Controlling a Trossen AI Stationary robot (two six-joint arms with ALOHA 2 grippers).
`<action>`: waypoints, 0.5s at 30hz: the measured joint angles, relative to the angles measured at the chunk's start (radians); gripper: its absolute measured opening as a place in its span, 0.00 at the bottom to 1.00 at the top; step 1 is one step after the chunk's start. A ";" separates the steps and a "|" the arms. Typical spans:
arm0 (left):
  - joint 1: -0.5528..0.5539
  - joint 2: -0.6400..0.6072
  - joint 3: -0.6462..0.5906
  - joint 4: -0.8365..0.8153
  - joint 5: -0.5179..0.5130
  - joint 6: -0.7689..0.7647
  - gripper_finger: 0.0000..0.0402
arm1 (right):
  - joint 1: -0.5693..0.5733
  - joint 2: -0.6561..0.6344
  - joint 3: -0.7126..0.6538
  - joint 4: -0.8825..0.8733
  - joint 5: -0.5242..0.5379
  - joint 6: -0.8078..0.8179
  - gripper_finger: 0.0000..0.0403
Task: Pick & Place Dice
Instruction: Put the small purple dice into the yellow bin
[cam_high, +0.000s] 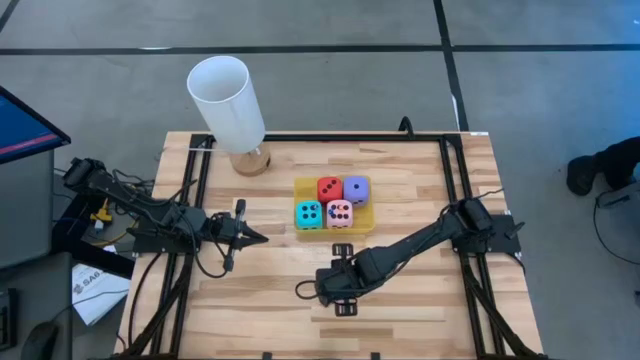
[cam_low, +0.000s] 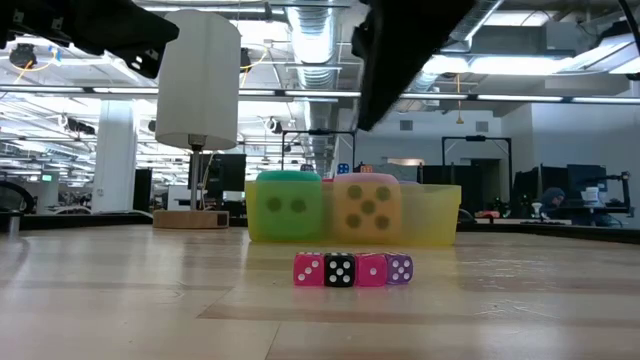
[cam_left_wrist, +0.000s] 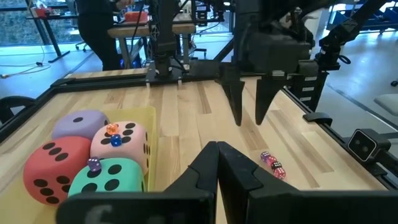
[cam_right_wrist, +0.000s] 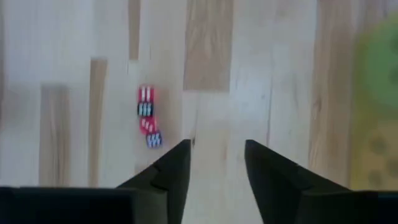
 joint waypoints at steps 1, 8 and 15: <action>0.000 0.000 0.000 0.000 0.000 0.000 0.00 | 0.004 0.000 0.000 -0.009 0.000 0.001 0.38; 0.000 0.000 0.000 -0.002 0.000 0.000 0.00 | 0.021 0.000 -0.001 0.009 0.000 0.000 0.42; 0.000 0.000 0.000 -0.002 0.000 0.000 0.00 | 0.027 0.000 -0.001 0.013 -0.001 0.000 0.39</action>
